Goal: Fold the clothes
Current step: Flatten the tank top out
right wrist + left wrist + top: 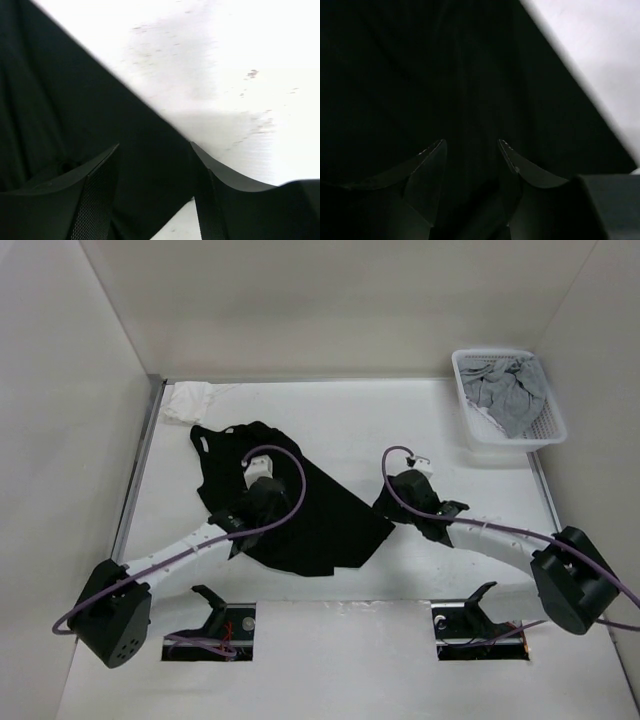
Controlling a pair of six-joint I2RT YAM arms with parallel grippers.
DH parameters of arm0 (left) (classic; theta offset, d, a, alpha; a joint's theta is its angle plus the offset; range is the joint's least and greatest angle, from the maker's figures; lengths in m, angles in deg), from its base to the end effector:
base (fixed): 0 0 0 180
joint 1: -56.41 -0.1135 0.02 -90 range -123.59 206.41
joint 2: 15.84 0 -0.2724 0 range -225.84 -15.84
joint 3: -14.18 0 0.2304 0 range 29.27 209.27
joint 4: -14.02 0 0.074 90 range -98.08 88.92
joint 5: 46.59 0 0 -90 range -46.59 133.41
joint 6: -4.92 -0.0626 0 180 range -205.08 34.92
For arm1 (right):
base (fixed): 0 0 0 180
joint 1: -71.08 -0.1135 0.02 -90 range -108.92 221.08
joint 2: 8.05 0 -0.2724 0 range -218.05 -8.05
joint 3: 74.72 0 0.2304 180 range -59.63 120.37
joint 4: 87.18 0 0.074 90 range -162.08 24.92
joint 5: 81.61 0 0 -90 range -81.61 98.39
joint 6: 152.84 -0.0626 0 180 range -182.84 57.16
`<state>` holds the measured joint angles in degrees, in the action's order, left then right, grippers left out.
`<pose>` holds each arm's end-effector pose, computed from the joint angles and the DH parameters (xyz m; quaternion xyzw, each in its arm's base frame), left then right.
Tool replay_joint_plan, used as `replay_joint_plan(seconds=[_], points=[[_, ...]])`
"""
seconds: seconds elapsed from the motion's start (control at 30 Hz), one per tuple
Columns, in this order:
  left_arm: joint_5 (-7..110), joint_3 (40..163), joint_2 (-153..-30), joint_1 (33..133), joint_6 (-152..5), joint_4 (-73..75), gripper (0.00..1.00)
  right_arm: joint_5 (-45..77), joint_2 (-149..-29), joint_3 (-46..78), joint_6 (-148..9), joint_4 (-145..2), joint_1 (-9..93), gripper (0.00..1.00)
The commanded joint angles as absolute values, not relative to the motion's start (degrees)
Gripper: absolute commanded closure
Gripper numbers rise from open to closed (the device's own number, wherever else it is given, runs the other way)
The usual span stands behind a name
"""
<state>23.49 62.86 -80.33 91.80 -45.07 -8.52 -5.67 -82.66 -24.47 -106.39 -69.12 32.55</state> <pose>0.1987 -0.1150 0.2141 -0.1110 0.8828 -0.1392 0.4347 0.2106 0.1482 0.1902 0.0891 0.9051 0.1784 0.3755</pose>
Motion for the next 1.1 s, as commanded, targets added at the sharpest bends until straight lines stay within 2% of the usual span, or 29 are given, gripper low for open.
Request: replay_joint_plan(seconds=[0.0, 0.23, 0.4, 0.5, 0.6, 0.67, 0.77, 0.83, 1.07], points=[[17.75, 59.60, -80.61, 94.24, -41.14, -12.42, 0.57, -6.99, -84.51, -23.25, -104.95, -69.89, 34.03, 0.41], [17.13, 58.72, -89.48, 91.17, -39.11, -4.70, 0.52, -6.20, -93.47, -15.78, -99.06, -64.53, 34.65, 0.46], [20.99, 59.95, -97.66, 87.57, -38.59, 3.30, 0.53, -0.41, -101.29, -9.63, -95.37, -64.35, 34.91, 0.48], [24.15, 60.56, -101.26, 85.81, -38.15, 6.82, 0.58, 2.93, -104.64, -6.81, -94.14, -64.00, 35.09, 0.56], [25.65, 61.87, -104.51, 85.80, -38.06, 9.72, 0.62, 6.97, -106.05, -6.10, -94.13, -64.61, 36.14, 0.71], [25.74, 64.07, -107.50, 86.42, -37.97, 10.78, 0.63, 8.47, -105.35, -7.15, -94.92, -65.92, 37.10, 0.77], [25.74, 70.73, -114.52, 86.95, -38.50, 12.01, 0.67, 10.06, -103.68, -9.96, -97.38, -68.82, 38.42, 0.94], [26.79, 76.79, -119.27, 87.03, -39.02, 12.02, 0.69, 9.71, -102.11, -12.42, -99.13, -70.40, 39.56, 0.99], [29.61, 98.07, -128.51, 93.53, -44.29, 10.62, 0.70, 7.08, -87.97, -29.11, -110.29, -78.85, 42.38, 1.00]])
